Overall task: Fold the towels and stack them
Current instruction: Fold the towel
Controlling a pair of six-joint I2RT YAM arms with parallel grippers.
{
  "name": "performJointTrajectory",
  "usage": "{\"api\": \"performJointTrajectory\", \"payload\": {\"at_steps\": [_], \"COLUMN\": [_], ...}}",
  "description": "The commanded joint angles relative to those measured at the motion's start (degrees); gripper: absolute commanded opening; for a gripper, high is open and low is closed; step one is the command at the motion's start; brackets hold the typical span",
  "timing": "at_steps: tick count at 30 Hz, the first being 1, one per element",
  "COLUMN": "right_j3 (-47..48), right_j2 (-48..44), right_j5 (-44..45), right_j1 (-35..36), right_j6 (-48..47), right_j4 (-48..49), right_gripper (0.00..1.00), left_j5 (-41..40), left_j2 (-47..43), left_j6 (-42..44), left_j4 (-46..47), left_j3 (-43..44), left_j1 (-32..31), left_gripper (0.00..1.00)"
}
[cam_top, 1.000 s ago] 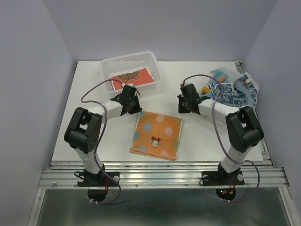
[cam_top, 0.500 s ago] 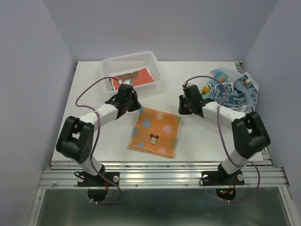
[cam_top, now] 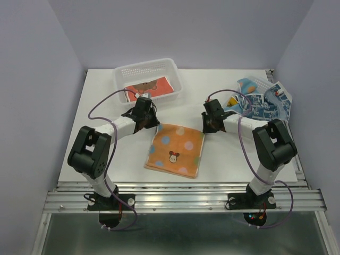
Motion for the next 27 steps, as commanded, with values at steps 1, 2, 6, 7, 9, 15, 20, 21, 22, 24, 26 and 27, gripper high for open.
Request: {"api": "performJointTrajectory", "payload": {"at_steps": [1,2,6,7,9,15,20,21,22,24,26,27], "right_j3": [0.9,0.7,1.7,2.1,1.8,3.6,2.2,0.8,0.0,-1.1,-1.2,-1.2], "right_j2": [1.3,1.1,1.7,2.2,3.0,2.8,-2.2,-3.2,-4.8,-5.7,-6.2,-6.1], "right_j5": [-2.1,-4.5,-4.7,-4.0,-4.2,-4.2,-6.1,-6.1,-8.4,-9.1,-6.9,-6.9], "right_j1": [-0.3,-0.3,-0.3,-0.3,-0.3,-0.3,-0.3,-0.4,-0.2,-0.2,-0.2,-0.2], "right_j6": [1.3,2.0,5.4,6.1,7.3,9.0,7.5,6.5,5.7,4.7,4.2,4.0], "right_j4": [-1.6,-1.5,-4.0,-4.8,-4.3,-4.3,-3.6,-3.4,-2.9,-2.6,-2.7,-3.0], "right_gripper": [0.24,0.23,0.23,0.22,0.11,0.01,0.01,0.01,0.01,0.27,0.37,0.39], "left_j5": [-0.5,-0.5,-0.3,-0.1,0.0,-0.1,0.7,0.9,1.2,1.4,1.7,1.8], "left_j2": [0.7,1.1,1.8,1.9,1.9,1.2,-0.9,-1.3,-1.8,-2.4,-2.2,-1.9], "left_j6": [0.6,0.6,0.6,0.5,0.6,1.0,0.7,0.6,0.6,0.5,0.6,0.7], "left_j4": [0.3,0.2,0.0,-0.1,-0.1,-0.4,-0.3,0.6,1.0,1.6,1.6,1.6], "left_j3": [2.4,2.6,3.2,3.3,3.4,3.2,1.4,0.1,-0.5,-1.3,-1.2,-1.2], "left_j1": [0.5,0.6,0.8,0.8,0.8,1.3,1.3,1.3,1.3,1.3,1.3,1.3], "left_gripper": [0.0,0.0,0.0,0.0,0.0,0.0,0.0,0.0,0.0,0.0,0.0,0.0]}}
